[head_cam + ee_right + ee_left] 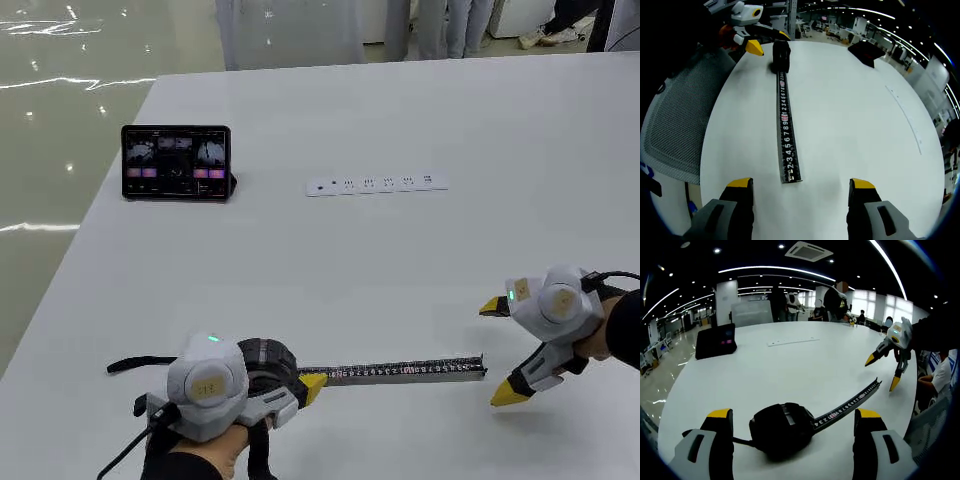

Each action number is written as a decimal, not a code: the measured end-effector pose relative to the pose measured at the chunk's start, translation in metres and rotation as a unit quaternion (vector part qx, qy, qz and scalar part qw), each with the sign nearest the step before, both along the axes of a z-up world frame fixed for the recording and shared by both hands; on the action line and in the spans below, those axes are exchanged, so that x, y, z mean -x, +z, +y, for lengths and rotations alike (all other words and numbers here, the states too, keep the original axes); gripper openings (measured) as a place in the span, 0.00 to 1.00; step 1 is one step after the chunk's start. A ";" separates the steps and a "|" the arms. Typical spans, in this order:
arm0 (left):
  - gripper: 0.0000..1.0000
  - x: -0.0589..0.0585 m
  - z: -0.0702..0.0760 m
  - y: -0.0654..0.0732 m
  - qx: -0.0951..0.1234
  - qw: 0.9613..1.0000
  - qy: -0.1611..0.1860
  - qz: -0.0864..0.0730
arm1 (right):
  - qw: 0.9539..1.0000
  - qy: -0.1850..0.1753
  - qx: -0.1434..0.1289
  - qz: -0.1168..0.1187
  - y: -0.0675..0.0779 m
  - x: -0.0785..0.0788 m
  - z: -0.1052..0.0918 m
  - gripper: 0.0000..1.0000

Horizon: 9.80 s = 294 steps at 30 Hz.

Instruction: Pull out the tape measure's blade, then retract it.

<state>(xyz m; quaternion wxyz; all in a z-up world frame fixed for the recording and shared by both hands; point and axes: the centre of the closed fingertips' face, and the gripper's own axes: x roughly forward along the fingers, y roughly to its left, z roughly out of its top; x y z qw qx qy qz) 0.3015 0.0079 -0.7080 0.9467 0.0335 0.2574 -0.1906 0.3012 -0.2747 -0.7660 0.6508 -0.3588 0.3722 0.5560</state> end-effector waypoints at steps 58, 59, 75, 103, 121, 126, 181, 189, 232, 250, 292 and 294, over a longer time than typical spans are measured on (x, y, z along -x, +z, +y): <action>0.89 -0.017 -0.001 -0.010 0.017 0.998 0.031 -0.044 | 0.996 0.050 0.068 0.035 -0.014 0.013 0.013 0.11; 0.87 -0.016 0.000 -0.011 0.020 0.998 0.038 -0.040 | 0.996 0.050 0.071 0.037 -0.014 0.013 0.013 0.11; 0.63 -0.017 0.020 -0.027 0.031 0.994 0.109 0.004 | 0.996 0.000 0.073 0.059 -0.014 0.010 0.014 0.10; 0.60 -0.015 0.018 -0.033 0.003 0.994 0.093 0.048 | 0.994 -0.010 0.089 0.055 -0.015 0.011 0.016 0.10; 0.60 -0.015 0.019 -0.035 -0.001 0.995 0.087 0.056 | 0.994 -0.021 0.089 0.056 -0.015 0.012 0.022 0.10; 0.60 -0.015 0.019 -0.035 -0.001 0.995 0.087 0.057 | 0.994 -0.020 0.090 0.058 -0.015 0.012 0.023 0.10; 0.61 -0.015 0.017 -0.037 0.000 0.994 0.084 0.064 | 0.994 -0.032 0.088 0.061 -0.016 0.012 0.047 0.10; 0.61 -0.015 0.017 -0.036 0.000 0.994 0.084 0.065 | 0.994 -0.026 0.087 0.061 -0.016 0.011 0.049 0.10; 0.60 -0.015 0.019 -0.037 0.002 0.994 0.083 0.073 | 0.995 -0.032 0.077 0.063 -0.016 0.011 0.068 0.10; 0.61 -0.015 0.018 -0.037 0.002 0.994 0.084 0.072 | 0.995 -0.034 0.072 0.064 -0.015 0.011 0.076 0.10; 0.60 -0.015 0.018 -0.038 0.008 0.994 0.075 0.074 | 0.996 -0.023 0.057 0.061 -0.015 0.011 0.092 0.11; 0.60 -0.014 0.018 -0.038 0.009 0.994 0.074 0.076 | 0.996 -0.024 0.055 0.063 -0.015 0.011 0.094 0.11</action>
